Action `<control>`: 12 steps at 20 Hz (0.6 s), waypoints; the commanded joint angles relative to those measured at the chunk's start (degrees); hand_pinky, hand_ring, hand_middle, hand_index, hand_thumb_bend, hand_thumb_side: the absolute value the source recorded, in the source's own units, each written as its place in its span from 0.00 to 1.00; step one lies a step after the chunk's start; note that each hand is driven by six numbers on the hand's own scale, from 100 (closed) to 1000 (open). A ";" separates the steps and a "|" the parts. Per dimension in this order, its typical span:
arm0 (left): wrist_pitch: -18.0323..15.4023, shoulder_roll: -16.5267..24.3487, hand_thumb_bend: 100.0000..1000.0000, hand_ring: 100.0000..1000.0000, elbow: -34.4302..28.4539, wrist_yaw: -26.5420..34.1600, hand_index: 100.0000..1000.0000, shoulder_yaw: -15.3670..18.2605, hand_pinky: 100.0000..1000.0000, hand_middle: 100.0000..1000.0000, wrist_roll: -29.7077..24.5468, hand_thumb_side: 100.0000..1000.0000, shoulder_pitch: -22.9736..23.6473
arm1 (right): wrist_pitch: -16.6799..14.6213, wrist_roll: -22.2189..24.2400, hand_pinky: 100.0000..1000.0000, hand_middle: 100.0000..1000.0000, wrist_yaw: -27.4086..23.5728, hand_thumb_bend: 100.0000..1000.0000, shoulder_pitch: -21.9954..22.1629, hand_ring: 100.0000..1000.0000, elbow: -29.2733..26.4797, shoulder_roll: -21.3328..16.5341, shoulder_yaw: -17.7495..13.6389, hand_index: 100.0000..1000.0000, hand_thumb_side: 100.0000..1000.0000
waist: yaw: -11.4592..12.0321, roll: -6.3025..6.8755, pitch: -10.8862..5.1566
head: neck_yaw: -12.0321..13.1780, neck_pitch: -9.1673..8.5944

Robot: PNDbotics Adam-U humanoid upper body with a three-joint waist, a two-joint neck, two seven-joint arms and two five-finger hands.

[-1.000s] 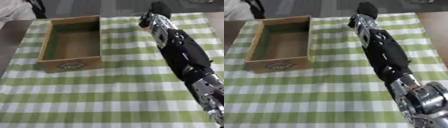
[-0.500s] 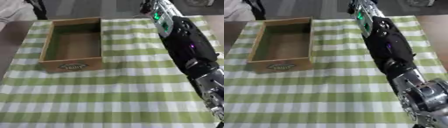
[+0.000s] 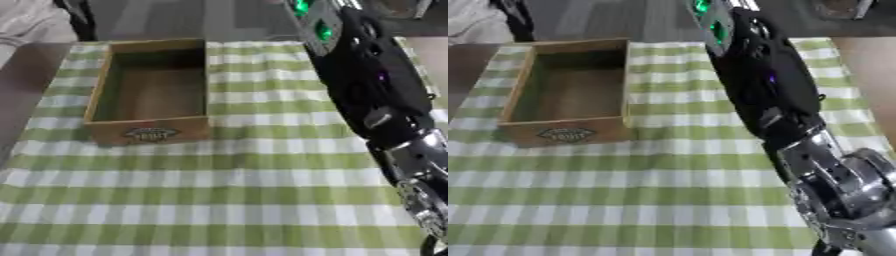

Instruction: Pick up objects on the table and place them in the box.

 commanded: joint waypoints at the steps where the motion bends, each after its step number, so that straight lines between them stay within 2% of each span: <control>1: 0.32 1.58 0.00 0.40 -1.07 0.45 0.83 0.33 0.50 0.50 0.00 0.84 -0.83 | -0.16 0.93 0.49 0.16 -1.84 0.00 -1.14 0.58 -3.03 1.28 1.07 0.18 0.00 | 0.33 0.18 -1.52 | -0.29 0.23; 12: 0.55 1.21 0.00 0.40 -1.29 0.77 0.83 0.03 0.50 0.50 -0.13 0.84 -1.44 | -0.40 2.77 0.50 0.16 -5.29 0.00 3.08 0.59 -6.71 9.07 5.94 0.18 0.00 | 1.35 0.30 -1.30 | -1.65 0.41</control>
